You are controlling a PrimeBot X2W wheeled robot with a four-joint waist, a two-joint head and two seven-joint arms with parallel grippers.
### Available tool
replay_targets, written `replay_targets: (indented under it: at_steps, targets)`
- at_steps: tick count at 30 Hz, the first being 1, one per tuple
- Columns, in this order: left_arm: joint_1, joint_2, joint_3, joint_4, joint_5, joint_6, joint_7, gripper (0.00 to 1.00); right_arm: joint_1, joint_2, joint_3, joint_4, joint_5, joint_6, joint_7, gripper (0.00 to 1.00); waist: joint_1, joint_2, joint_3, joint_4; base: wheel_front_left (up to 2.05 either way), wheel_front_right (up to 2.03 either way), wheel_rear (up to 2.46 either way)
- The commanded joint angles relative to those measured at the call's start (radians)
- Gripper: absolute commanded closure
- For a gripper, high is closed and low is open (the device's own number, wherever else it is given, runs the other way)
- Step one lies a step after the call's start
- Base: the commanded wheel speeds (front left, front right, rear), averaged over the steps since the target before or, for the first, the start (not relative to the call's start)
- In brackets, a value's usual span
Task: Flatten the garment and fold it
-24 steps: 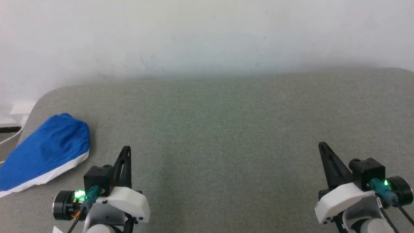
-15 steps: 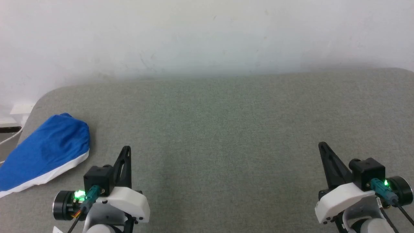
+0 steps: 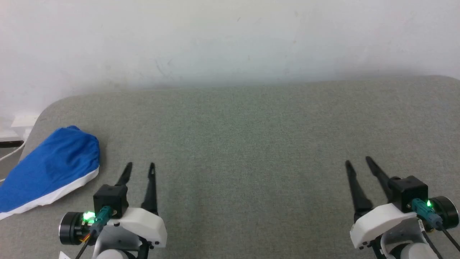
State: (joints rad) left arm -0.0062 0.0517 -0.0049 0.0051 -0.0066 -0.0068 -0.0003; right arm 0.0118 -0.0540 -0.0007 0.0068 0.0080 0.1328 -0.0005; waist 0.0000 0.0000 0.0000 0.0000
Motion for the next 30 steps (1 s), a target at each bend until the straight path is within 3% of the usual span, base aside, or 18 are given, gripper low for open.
replay_targets:
  at_steps: [1, 12, 30]
  targets:
    - [0.000, 0.000, -0.002, 0.001, -0.001, 0.001, -0.002, 0.00, -0.001, 0.000, 0.000, 0.000, 0.001, 0.000, -0.002, 0.00, 0.0000, 0.0000, 0.000, 0.000, 0.00, 0.00, 0.00]
    - [-0.007, 0.001, -0.015, 0.015, -0.012, 0.015, -0.025, 0.00, -0.003, 0.000, 0.002, 0.002, -0.003, 0.000, -0.014, 0.00, 0.0000, 0.0000, 0.000, 0.028, 0.00, 0.00, 0.00]
    - [0.003, 0.020, -0.019, 0.017, -0.035, 0.035, -0.061, 0.00, -0.010, 0.001, 0.013, 0.001, -0.002, 0.000, -0.037, 0.00, 0.0000, 0.0000, -0.001, 0.154, 0.00, 0.00, 0.00]
